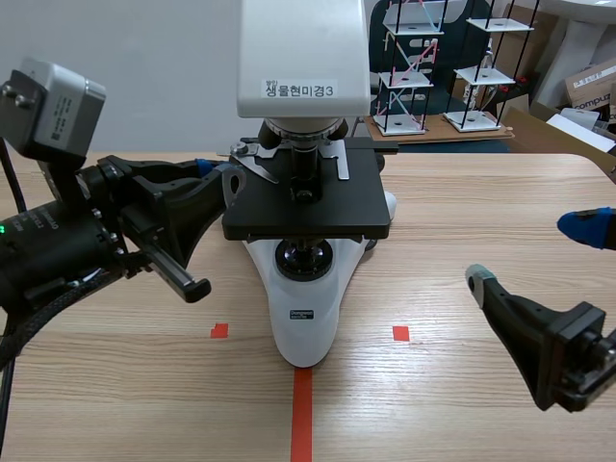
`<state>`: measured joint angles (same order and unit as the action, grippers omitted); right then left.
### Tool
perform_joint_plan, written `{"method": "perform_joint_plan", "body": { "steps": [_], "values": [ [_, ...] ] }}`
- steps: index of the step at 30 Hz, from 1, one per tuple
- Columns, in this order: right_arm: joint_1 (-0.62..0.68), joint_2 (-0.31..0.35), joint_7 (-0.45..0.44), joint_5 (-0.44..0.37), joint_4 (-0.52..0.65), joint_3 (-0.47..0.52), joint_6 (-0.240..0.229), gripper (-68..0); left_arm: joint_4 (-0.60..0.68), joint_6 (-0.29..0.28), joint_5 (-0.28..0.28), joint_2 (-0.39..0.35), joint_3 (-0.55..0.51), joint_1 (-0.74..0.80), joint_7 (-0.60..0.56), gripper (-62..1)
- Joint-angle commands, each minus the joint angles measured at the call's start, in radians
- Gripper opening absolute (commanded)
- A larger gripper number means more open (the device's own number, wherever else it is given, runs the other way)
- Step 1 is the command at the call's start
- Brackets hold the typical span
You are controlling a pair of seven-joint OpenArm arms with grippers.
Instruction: Point at the objective lens
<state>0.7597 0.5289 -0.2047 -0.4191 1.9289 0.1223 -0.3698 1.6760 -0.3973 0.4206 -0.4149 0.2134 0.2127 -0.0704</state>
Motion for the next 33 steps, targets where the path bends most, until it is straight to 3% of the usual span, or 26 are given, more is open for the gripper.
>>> {"method": "perform_joint_plan", "body": {
  "steps": [1,33],
  "values": [
    [-0.011,0.011,-0.019,-0.008,0.005,0.001,0.004,-7.1,0.013,-0.002,0.008,0.005,0.014,-0.011,-0.004,-59.3],
    [-0.011,0.011,-0.019,-0.008,0.005,0.001,0.004,-7.1,-0.081,-0.002,-0.001,0.057,0.113,-0.147,0.019,-59.2]
  ]
}}
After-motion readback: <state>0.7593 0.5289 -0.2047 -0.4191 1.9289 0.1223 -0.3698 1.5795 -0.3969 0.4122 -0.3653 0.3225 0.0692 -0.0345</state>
